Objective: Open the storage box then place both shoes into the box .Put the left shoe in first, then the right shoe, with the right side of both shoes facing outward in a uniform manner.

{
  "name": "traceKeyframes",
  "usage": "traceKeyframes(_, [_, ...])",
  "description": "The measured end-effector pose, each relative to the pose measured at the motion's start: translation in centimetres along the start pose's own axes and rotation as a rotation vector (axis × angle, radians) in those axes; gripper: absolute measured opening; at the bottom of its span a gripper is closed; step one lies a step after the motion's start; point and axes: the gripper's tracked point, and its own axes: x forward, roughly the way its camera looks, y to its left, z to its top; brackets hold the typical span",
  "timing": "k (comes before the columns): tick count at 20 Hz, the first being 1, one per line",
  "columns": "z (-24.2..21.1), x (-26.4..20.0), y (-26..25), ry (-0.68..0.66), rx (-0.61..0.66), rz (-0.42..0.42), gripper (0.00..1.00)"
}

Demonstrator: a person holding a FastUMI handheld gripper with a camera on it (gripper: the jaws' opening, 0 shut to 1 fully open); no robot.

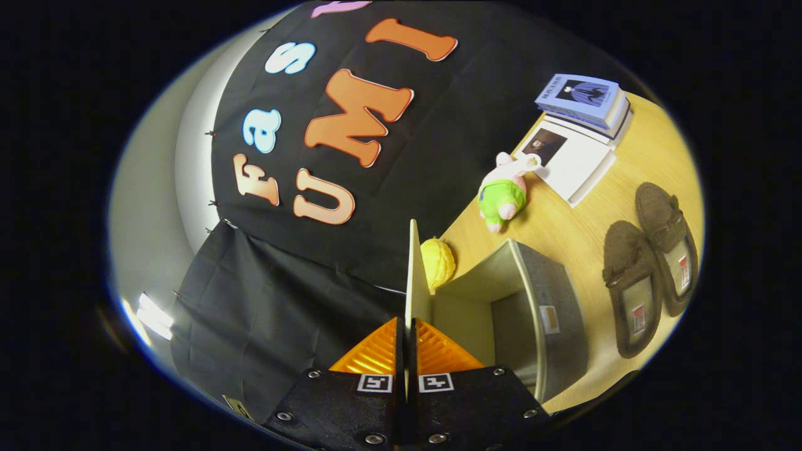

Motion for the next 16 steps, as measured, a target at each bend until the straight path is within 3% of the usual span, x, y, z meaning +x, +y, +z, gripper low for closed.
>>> traceKeyframes(11, [-5.3, 6.0, 9.3, 0.064, -0.225, 0.013, 0.03])
traceKeyframes(16, [-9.4, 8.8, 11.4, 0.133, -0.309, 0.023, 0.10])
